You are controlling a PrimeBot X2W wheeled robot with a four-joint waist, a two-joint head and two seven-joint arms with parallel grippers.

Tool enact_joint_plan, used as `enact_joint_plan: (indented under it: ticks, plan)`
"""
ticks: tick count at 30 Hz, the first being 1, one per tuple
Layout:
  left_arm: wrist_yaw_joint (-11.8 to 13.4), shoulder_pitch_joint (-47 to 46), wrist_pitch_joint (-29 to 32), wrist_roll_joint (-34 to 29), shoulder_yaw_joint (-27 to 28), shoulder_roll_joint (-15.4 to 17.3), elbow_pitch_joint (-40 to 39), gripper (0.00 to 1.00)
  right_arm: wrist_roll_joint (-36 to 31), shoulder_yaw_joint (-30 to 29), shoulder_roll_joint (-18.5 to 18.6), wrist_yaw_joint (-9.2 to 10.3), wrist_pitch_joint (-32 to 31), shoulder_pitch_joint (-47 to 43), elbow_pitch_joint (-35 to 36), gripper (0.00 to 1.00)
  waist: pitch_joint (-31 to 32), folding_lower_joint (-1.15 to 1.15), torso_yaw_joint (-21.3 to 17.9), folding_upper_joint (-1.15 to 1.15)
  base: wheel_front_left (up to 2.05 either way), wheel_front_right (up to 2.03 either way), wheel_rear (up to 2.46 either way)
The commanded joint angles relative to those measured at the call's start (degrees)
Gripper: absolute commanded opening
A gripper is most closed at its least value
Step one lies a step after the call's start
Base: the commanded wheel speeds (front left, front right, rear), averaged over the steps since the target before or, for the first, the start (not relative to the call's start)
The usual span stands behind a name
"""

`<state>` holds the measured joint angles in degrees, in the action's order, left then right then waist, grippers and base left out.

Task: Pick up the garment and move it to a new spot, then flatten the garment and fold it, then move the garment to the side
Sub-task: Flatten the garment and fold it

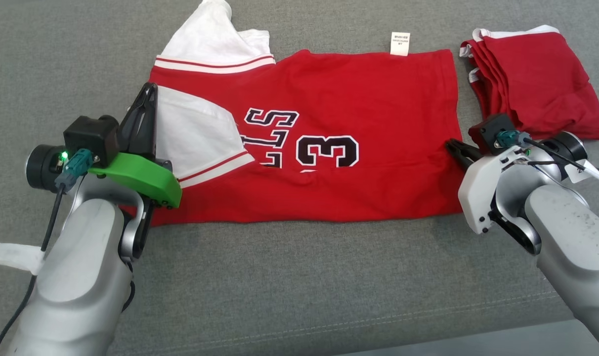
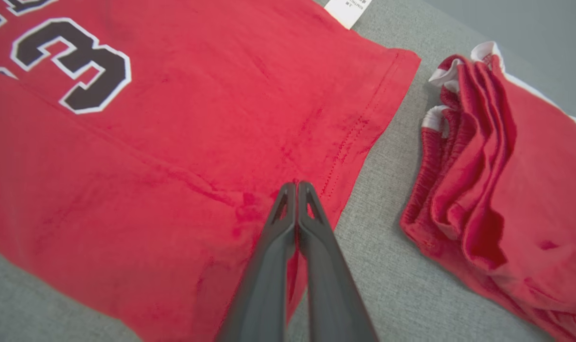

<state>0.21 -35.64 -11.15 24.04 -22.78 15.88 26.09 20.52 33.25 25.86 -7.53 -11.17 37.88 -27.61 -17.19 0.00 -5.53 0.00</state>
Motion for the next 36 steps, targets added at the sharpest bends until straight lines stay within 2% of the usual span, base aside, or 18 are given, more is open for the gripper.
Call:
enact_joint_plan:
  ticks: [1,15,16,17,18,19,20,29,36]
  plan:
    - [-0.28,-1.48,-0.31,-0.54,-0.17,-0.08,0.57,0.0,-0.05,0.2,-0.18,0.09,0.1,0.39,-0.72,0.0,-0.25,0.0,-0.02,0.0,0.0,0.0,0.0]
    - [-1.48,-7.51,-1.43,-1.21,-1.56,-0.88,8.8,0.0,-0.31,0.63,-1.78,0.09,1.81,1.27,-5.75,0.0,-0.53,0.0,-1.33,0.0,0.0,0.0,0.0]
    - [-1.48,-7.85,-1.46,-1.25,-1.65,-0.93,9.4,0.0,-0.28,0.57,-2.02,0.09,2.16,1.31,-6.0,0.1,-0.47,0.0,-1.37,0.0,0.0,0.0,0.0]
    - [-1.23,-8.04,-0.94,-1.15,-1.69,-0.98,10.35,0.0,-0.15,0.53,-2.33,0.09,2.78,1.27,-6.12,0.8,-0.35,0.0,-1.43,0.0,0.0,0.0,0.0]
    - [-1.07,-8.28,-0.76,-1.17,-1.8,-1.02,11.13,0.0,0.31,0.14,-2.65,0.09,3.08,1.14,-6.57,1.0,-0.27,0.0,-1.46,0.0,0.0,0.0,0.0]
    - [-0.97,-8.6,-0.87,-1.31,-1.91,-1.08,11.73,0.44,0.29,0.15,-2.83,0.09,3.3,1.1,-6.89,1.0,-0.15,0.0,-1.47,0.0,0.0,0.0,0.0]
    - [-0.76,-8.68,-0.71,-1.62,-2.16,-1.04,12.5,1.0,0.15,0.17,-2.94,0.09,3.44,1.02,-7.2,1.0,0.02,0.0,-1.48,0.0,0.0,0.0,0.0]
    - [0.38,-5.12,-2.72,-0.41,-1.25,-1.11,14.56,1.0,0.15,-2.23,-3.43,0.09,6.8,-1.46,-7.0,1.0,3.47,0.0,-1.15,0.0,0.0,0.0,0.0]
    - [1.84,2.95,-1.36,-0.34,-2.5,0.18,14.1,1.0,-2.03,-6.94,-3.06,0.09,7.42,-8.18,-3.84,1.0,7.5,0.0,-0.54,0.0,0.0,0.0,0.0]
